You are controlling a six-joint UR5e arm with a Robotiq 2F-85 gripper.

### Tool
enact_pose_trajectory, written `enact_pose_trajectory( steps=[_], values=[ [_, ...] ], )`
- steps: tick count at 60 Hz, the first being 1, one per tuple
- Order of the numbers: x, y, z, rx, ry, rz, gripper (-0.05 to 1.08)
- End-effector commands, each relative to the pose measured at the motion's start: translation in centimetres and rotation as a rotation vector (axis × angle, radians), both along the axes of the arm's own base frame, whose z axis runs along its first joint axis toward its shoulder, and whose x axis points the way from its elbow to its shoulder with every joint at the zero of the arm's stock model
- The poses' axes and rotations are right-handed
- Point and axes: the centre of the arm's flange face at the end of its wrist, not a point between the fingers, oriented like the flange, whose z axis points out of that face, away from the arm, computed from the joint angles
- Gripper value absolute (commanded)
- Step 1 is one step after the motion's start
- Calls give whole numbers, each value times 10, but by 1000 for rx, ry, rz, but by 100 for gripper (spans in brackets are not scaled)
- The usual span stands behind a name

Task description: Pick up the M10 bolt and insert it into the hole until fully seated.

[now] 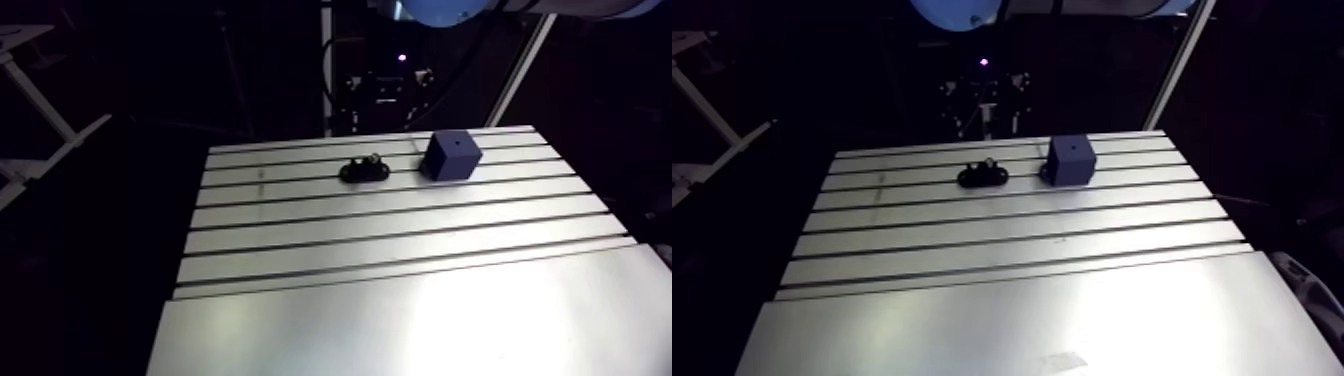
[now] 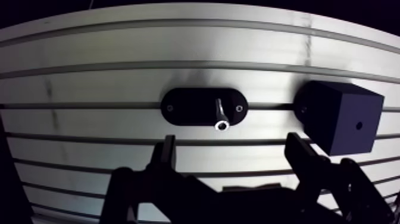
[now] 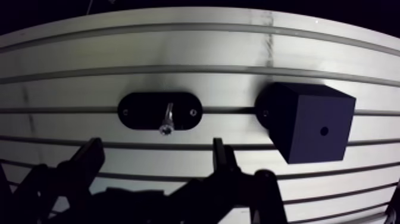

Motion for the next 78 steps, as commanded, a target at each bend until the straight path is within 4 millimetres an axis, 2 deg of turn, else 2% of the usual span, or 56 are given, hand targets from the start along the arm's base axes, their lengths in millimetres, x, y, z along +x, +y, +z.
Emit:
enact_pose_trajectory(
  steps=[1, 16, 34, 55, 78],
  values=[
    [-3, 2, -15, 1, -17, -2, 1],
    [-4, 2, -29, -2, -39, -2, 3],
    [-4, 1, -47, -7, -68, -2, 19],
    [-7, 3, -51, 1, -36, -2, 31],
    [-6, -1, -55, 3, -44, 1, 35]
  ],
)
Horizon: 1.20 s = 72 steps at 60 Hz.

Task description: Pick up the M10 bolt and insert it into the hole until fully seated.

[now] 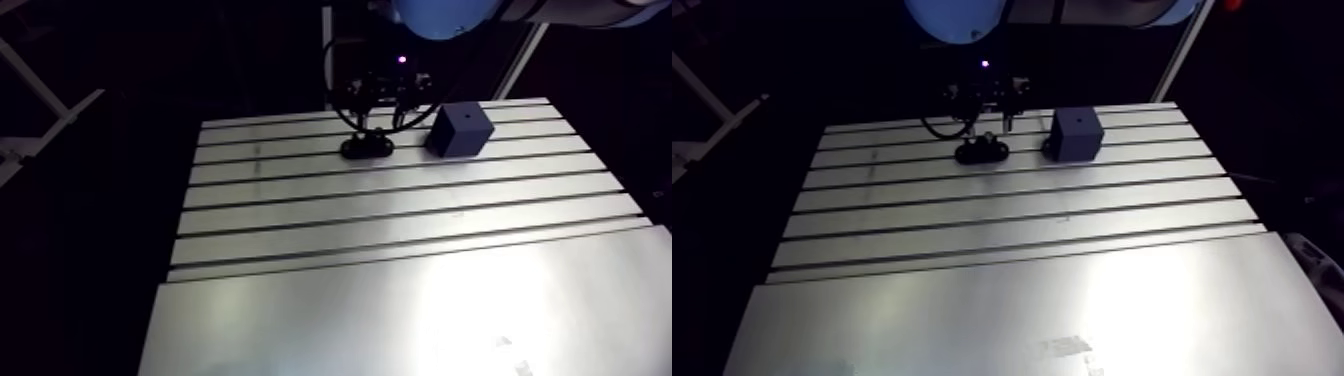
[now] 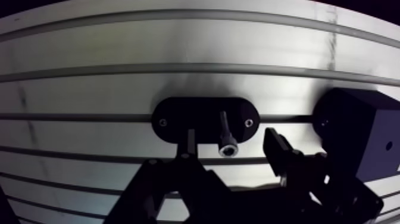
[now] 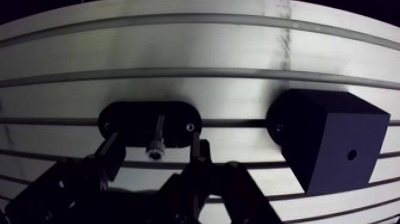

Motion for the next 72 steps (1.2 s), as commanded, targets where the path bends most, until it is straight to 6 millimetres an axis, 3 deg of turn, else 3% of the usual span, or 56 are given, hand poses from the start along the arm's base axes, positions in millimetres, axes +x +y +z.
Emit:
enact_pose_trajectory(
  steps=[1, 42, 72],
  values=[
    [0, -2, -1, 2, -2, 2, 35],
    [4, -1, -3, 12, -9, 2, 41],
    [6, -2, -3, 11, -12, 2, 53]
  ],
)
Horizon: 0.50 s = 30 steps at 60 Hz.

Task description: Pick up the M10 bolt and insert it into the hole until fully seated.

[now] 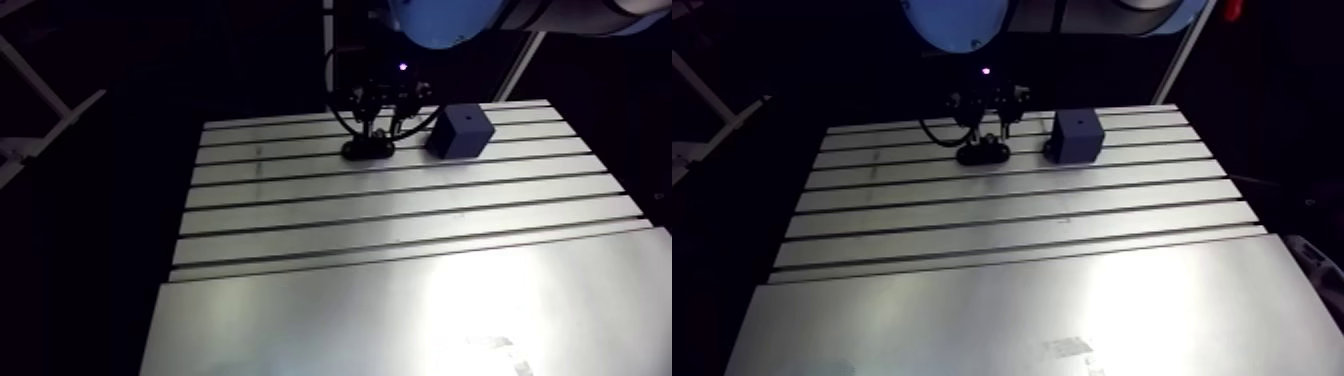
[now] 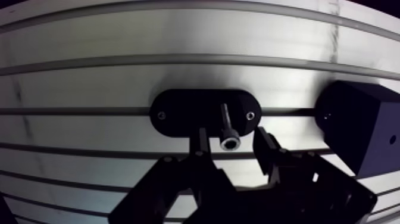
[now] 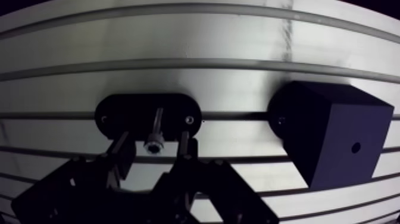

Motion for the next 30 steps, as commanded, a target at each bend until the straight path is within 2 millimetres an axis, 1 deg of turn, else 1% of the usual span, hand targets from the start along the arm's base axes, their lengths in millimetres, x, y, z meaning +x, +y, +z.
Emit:
enact_pose_trajectory(
  steps=[1, 18, 30],
  values=[
    [0, 0, 1, 0, 0, 0, 54],
    [-1, -1, 0, -5, -1, 0, 57],
    [-2, -1, 2, -8, 4, 0, 63]
  ],
)
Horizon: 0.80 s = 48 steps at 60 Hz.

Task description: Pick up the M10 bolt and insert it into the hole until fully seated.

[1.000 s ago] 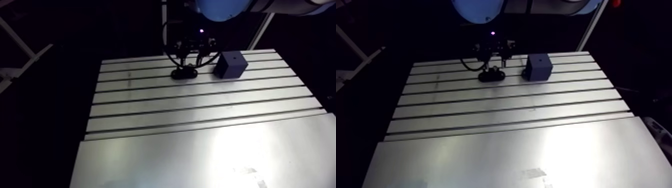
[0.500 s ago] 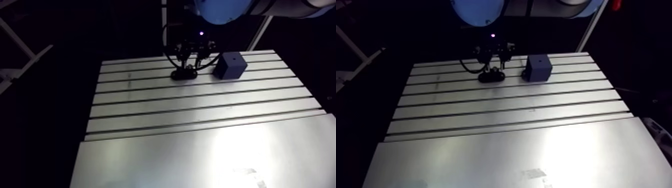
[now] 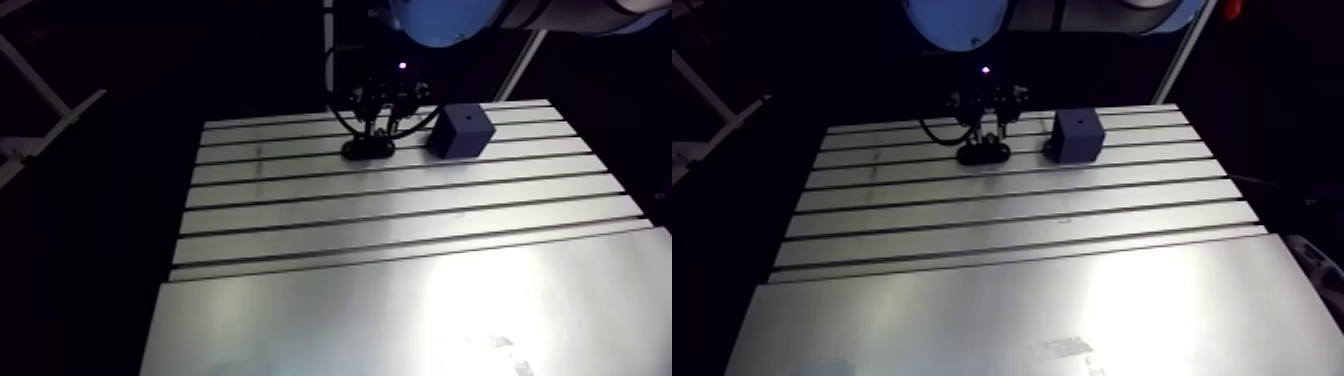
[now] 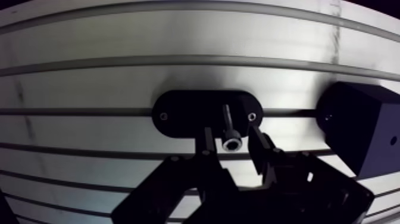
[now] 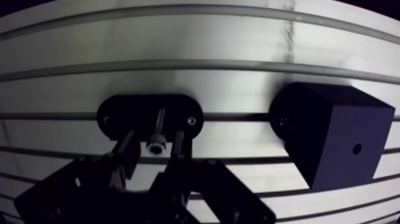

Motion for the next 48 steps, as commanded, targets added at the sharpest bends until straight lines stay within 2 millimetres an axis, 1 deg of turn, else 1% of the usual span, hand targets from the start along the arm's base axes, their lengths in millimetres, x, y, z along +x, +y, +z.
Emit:
enact_pose_trajectory(
  steps=[1, 22, 43, 48],
  values=[
    [-1, 0, 1, -3, 3, 0, 63],
    [1, -1, -1, -6, -4, 0, 66],
    [1, -1, 1, -6, -1, 0, 69],
    [1, -1, 1, -6, -1, 0, 72]
  ],
)
